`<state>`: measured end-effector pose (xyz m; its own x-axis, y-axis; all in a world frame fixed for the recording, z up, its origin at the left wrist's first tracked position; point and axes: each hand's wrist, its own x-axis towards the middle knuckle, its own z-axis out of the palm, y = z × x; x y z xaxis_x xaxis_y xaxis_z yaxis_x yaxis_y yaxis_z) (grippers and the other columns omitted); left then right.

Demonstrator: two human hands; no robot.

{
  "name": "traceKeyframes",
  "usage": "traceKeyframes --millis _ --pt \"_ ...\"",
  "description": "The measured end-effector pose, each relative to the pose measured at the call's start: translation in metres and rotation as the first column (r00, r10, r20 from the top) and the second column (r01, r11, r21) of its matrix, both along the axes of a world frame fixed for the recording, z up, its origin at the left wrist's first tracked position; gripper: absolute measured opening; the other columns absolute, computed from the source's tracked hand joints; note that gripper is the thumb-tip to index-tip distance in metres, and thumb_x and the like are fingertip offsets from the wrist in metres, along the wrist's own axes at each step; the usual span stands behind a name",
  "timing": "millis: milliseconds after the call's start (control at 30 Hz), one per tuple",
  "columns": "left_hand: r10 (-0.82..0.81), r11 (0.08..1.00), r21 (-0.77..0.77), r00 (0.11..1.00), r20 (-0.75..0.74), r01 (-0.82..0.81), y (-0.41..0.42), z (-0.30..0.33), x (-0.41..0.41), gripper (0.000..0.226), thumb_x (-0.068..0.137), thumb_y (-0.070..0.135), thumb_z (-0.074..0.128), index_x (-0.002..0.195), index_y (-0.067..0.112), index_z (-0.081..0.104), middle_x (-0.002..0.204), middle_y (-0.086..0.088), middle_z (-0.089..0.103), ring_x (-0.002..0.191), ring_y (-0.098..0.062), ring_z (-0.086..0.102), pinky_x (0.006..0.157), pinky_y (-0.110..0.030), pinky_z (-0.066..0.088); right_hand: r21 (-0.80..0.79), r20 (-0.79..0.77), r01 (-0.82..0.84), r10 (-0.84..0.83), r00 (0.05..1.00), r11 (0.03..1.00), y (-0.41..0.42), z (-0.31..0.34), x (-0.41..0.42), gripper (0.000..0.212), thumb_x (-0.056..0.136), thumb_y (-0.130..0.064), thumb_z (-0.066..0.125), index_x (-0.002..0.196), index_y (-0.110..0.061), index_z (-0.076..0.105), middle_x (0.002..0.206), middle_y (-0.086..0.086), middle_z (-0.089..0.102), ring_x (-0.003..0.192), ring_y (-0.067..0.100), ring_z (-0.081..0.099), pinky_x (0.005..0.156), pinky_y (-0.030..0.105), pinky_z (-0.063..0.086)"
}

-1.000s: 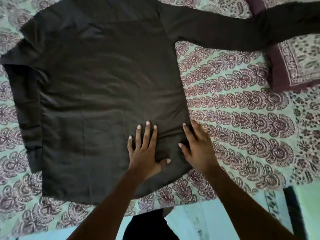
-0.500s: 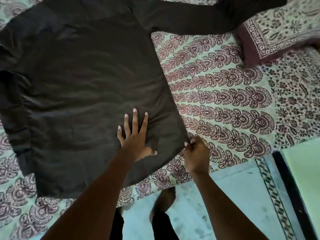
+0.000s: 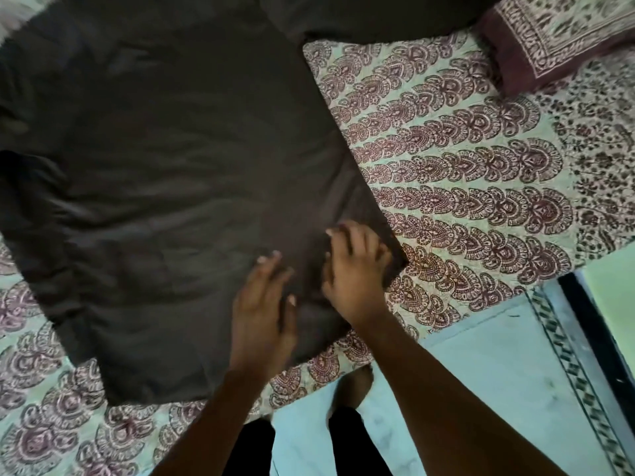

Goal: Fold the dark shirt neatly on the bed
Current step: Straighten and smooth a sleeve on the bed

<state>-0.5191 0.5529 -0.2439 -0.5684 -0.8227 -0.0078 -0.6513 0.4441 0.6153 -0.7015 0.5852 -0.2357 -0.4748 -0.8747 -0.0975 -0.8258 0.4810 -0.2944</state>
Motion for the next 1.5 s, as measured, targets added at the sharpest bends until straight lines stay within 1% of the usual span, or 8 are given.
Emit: traceKeyframes --millis 200,467,667,833,967,1167,1300,1500 --pt "0.199 0.98 -0.102 0.897 0.394 -0.173 -0.085 -0.017 0.069 0.071 0.095 0.052 0.044 0.159 0.021 0.036 0.174 -0.001 0.015 0.161 -0.03 0.013 0.119 -0.06 0.029 0.013 0.008 -0.418 0.418 0.908 0.908 -0.082 -0.043 0.047 0.066 0.103 -0.05 0.046 0.16 -0.02 0.036 0.174 -0.001 0.019 0.161 0.025 0.013 0.124 0.053 0.024" --pt "0.146 0.987 -0.13 0.846 0.513 -0.091 -0.063 -0.029 0.083 0.078 0.096 0.064 0.034 0.165 0.027 0.026 0.176 -0.002 0.008 0.161 -0.035 0.011 0.123 -0.061 0.02 0.082 -0.145 0.081 -0.068 0.987 0.993 -0.01 -0.042 -0.004 0.08 0.097 -0.079 0.029 0.165 -0.041 0.012 0.176 -0.004 0.003 0.162 0.026 0.006 0.126 0.056 0.013" --pt "0.124 0.987 -0.156 0.835 0.537 -0.047 -0.015 -0.03 0.084 0.081 0.093 0.065 0.043 0.163 0.026 0.032 0.175 -0.003 0.014 0.16 -0.036 0.016 0.122 -0.062 0.02 0.108 -0.072 0.618 -0.614 0.786 0.779 0.027 -0.042 -0.001 0.092 0.096 -0.079 0.03 0.166 -0.022 0.013 0.174 0.018 0.004 0.16 0.041 0.002 0.122 0.069 0.004" --pt "0.16 0.979 -0.191 0.847 0.507 -0.071 -0.008 -0.034 0.086 0.084 0.091 0.068 0.048 0.163 0.031 0.03 0.175 -0.001 0.014 0.16 -0.033 0.017 0.123 -0.061 0.019 -0.082 -0.146 0.232 -0.242 0.959 0.969 -0.062 -0.027 0.026 0.087 0.1 -0.076 0.032 0.167 -0.021 0.018 0.175 0.011 0.009 0.161 0.037 0.007 0.124 0.06 0.012" --pt "0.179 0.973 -0.22 0.85 0.496 -0.076 -0.009 -0.039 0.087 0.083 0.091 0.069 0.046 0.163 0.032 0.029 0.175 0.002 0.014 0.16 -0.03 0.017 0.122 -0.059 0.021 -0.051 -0.08 -0.057 0.053 0.995 0.997 -0.145 -0.045 0.019 0.086 0.097 -0.078 0.031 0.166 -0.029 0.018 0.176 0.003 0.003 0.162 0.033 -0.002 0.126 0.063 0.01" --pt "0.208 0.965 -0.243 0.854 0.476 -0.1 -0.009 -0.038 0.086 0.083 0.09 0.069 0.048 0.163 0.035 0.029 0.175 0.004 0.013 0.16 -0.029 0.017 0.121 -0.059 0.022 0.021 -0.031 0.22 -0.219 0.975 0.975 -0.143 -0.052 -0.007 0.082 0.093 -0.086 0.023 0.164 -0.044 0.016 0.176 0.006 0.004 0.161 0.034 0.0 0.125 0.062 0.005" --pt "0.214 0.963 -0.251 0.854 0.473 -0.103 -0.009 -0.032 0.084 0.084 0.089 0.069 0.051 0.163 0.035 0.029 0.175 0.004 0.013 0.159 -0.029 0.02 0.121 -0.058 0.022 -0.039 -0.142 0.328 -0.33 0.933 0.944 -0.05 -0.052 -0.009 0.083 0.096 -0.085 0.026 0.164 -0.038 0.022 0.172 0.009 0.022 0.158 0.038 0.02 0.121 0.061 0.021" --pt "0.225 0.956 -0.272 0.872 0.435 -0.111 -0.008 -0.033 0.084 0.083 0.089 0.067 0.053 0.162 0.035 0.032 0.174 0.004 0.016 0.159 -0.029 0.023 0.121 -0.058 0.022 0.051 -0.16 0.409 -0.397 0.904 0.911 0.047 -0.055 -0.017 0.091 0.094 -0.083 0.028 0.166 -0.027 0.019 0.173 0.017 0.014 0.159 0.041 0.013 0.122 0.064 0.018"
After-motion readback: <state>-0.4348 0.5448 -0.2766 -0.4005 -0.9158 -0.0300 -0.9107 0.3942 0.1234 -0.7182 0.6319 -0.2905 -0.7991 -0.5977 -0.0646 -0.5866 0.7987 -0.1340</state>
